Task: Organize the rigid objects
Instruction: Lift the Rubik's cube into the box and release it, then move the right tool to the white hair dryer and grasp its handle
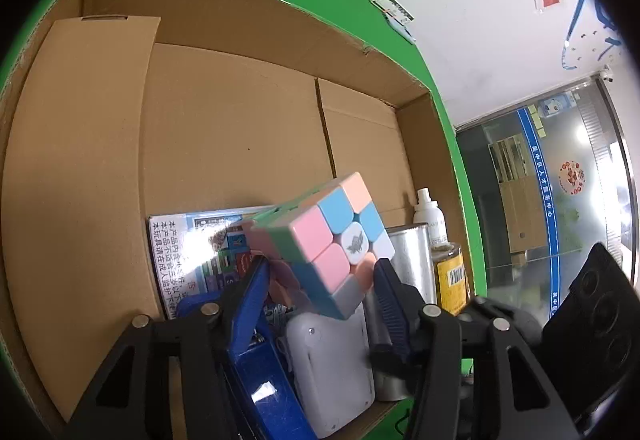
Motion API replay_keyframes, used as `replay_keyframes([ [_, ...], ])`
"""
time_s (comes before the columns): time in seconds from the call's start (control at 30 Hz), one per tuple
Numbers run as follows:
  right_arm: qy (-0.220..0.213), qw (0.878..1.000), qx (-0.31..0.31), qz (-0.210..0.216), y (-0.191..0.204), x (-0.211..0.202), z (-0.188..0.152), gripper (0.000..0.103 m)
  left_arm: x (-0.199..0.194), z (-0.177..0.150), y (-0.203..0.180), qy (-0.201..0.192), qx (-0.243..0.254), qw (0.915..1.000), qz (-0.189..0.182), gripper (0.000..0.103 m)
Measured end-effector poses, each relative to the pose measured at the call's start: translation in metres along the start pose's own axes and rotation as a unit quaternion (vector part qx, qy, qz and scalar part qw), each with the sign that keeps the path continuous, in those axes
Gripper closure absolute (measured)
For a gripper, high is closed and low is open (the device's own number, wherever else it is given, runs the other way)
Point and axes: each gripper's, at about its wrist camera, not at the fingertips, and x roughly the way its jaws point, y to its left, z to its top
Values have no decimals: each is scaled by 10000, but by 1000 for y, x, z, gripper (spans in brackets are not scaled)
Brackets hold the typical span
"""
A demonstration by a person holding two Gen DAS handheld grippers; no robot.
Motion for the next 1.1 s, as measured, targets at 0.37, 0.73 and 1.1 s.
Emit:
replay_keyframes([
  [0.37,-278,9974,-30,-671,-23,-1,31,79,-36,-20,2,-751,-40,9965,367,54],
  [0.73,-40,9972,-160,-735,-5,13,16,85,-183,-167,-65,-3948,403,8862,2390,14],
  [1.1,-1983,9762,-301,-824,46,-147,-96,1,-157,-264,-91,-4030,704,8321,3744,13],
])
